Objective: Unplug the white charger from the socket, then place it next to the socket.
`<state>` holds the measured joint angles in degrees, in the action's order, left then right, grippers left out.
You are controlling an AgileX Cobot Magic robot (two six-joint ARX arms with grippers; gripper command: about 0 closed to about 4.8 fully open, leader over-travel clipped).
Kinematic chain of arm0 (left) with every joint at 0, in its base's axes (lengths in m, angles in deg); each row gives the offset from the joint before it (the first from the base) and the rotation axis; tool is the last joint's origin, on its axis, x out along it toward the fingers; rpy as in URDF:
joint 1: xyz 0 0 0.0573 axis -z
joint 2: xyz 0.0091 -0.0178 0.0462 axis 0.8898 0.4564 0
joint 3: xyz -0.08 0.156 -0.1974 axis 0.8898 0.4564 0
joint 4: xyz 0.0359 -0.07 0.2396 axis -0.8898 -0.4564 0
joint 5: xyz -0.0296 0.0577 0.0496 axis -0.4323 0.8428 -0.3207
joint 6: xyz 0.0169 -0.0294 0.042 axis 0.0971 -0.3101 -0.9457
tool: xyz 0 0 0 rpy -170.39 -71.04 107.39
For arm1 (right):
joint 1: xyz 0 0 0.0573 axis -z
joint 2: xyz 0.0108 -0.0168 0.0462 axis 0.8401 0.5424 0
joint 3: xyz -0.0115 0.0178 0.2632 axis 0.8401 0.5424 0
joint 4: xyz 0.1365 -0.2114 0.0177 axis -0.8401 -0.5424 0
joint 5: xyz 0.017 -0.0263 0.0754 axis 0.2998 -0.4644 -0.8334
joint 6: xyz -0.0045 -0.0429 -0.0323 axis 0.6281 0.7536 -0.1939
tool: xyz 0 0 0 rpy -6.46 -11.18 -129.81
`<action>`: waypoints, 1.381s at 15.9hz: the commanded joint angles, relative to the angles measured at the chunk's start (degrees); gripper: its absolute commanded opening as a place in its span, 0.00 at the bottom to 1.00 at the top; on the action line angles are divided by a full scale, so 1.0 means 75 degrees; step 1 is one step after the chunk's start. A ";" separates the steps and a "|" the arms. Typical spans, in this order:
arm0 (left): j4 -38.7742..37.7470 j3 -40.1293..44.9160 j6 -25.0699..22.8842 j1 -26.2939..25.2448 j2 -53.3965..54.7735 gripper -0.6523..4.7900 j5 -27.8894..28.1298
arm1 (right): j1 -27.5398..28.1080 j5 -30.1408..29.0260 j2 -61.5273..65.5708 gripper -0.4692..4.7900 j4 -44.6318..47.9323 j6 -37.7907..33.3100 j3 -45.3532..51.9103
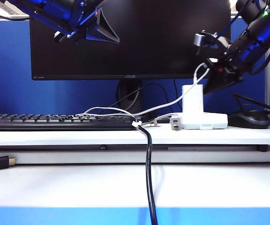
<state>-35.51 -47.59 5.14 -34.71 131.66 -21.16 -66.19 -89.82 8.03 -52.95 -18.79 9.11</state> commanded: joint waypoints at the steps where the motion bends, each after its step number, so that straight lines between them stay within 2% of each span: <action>1: -0.0052 -0.0035 0.0023 0.0003 -0.0015 0.11 -0.0035 | -0.0058 -0.0662 -0.0026 0.09 0.0143 -0.0026 -0.0038; 5: -0.0064 -0.0035 0.0023 0.0003 -0.0015 0.11 -0.0038 | -0.0169 -0.1457 -0.0023 0.09 0.0105 -0.0009 -0.0038; 9: -0.0172 -0.0035 0.0023 0.0003 -0.0015 0.11 -0.0055 | -0.0114 -0.1221 -0.0055 0.09 0.0242 0.0064 -0.0038; 11: -0.0184 -0.0035 0.0023 0.0003 -0.0015 0.11 -0.0364 | -0.0050 -0.1221 -0.0087 0.09 0.0466 0.0061 -0.0038; 12: -0.0181 -0.0035 0.0023 0.0003 -0.0015 0.11 -0.0382 | -0.0044 -0.1227 -0.0090 0.14 0.0542 0.0064 -0.0041; 14: -0.0181 -0.0035 0.0023 0.0003 -0.0015 0.11 -0.0376 | -0.0047 -0.1303 -0.0090 0.66 0.0580 0.0067 -0.0038; 18: -0.0166 -0.0035 0.0023 0.0003 0.0026 0.11 -0.0370 | -0.0050 -0.1900 -0.0076 0.64 0.0600 0.0778 -0.0038; 22: -0.0163 -0.0035 0.0023 0.0003 0.0230 0.11 -0.0376 | -0.0050 -0.2267 0.0090 0.64 0.0868 0.0828 -0.0038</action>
<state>-37.41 -47.63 5.14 -34.75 133.54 -23.59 -66.43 -105.36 8.46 -47.75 -12.80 9.07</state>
